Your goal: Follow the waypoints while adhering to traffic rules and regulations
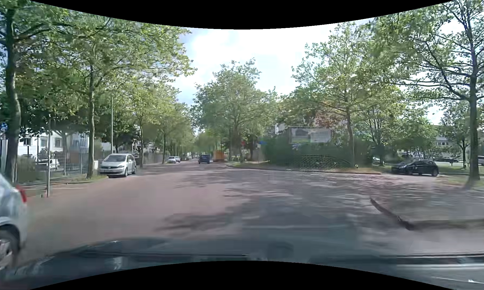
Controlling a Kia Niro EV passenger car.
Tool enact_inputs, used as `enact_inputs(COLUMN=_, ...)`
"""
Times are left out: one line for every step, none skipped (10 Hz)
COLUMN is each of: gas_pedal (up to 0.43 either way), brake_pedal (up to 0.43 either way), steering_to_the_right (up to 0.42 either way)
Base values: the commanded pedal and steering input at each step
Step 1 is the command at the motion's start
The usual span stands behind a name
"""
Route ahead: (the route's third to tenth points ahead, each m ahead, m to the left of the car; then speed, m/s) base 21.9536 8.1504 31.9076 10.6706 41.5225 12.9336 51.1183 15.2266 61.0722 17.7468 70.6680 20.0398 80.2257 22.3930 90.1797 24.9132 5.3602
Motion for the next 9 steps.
enact_inputs(gas_pedal=0.059, brake_pedal=0.000, steering_to_the_right=-0.030)
enact_inputs(gas_pedal=0.059, brake_pedal=0.000, steering_to_the_right=-0.048)
enact_inputs(gas_pedal=0.079, brake_pedal=0.000, steering_to_the_right=-0.063)
enact_inputs(gas_pedal=0.177, brake_pedal=0.000, steering_to_the_right=-0.085)
enact_inputs(gas_pedal=0.189, brake_pedal=0.000, steering_to_the_right=-0.106)
enact_inputs(gas_pedal=0.197, brake_pedal=0.000, steering_to_the_right=-0.118)
enact_inputs(gas_pedal=0.209, brake_pedal=0.000, steering_to_the_right=-0.124)
enact_inputs(gas_pedal=0.209, brake_pedal=0.000, steering_to_the_right=-0.125)
enact_inputs(gas_pedal=0.209, brake_pedal=0.000, steering_to_the_right=-0.125)
